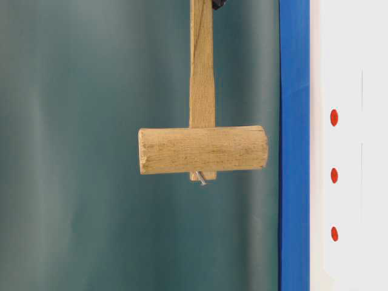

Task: Hit the mark with a hammer.
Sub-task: 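Move the left gripper to the mallet head and grasp it again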

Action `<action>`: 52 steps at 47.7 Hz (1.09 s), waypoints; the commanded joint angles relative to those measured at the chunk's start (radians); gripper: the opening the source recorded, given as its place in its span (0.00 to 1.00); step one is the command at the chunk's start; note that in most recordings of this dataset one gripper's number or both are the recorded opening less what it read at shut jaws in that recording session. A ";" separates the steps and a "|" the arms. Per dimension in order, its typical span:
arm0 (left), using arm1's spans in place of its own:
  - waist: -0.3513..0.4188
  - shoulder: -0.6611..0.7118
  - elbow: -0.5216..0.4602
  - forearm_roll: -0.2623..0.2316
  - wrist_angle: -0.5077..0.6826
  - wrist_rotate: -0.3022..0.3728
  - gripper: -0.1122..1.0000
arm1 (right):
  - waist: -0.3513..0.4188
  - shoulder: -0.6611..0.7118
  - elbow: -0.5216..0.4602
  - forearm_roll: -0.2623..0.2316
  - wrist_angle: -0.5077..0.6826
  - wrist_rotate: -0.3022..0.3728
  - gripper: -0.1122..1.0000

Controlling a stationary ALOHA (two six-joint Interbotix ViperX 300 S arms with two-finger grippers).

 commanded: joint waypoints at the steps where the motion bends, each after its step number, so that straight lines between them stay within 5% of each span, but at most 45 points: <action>1: -0.002 0.011 -0.009 -0.002 -0.009 0.000 0.86 | 0.000 0.005 -0.038 -0.002 -0.008 -0.002 0.12; 38: 0.011 0.011 -0.009 -0.002 -0.009 0.000 0.86 | 0.075 0.374 -0.362 -0.011 -0.057 -0.017 0.12; 52: 0.011 0.011 -0.009 0.000 -0.008 0.000 0.86 | 0.080 0.403 -0.391 -0.018 -0.060 -0.020 0.12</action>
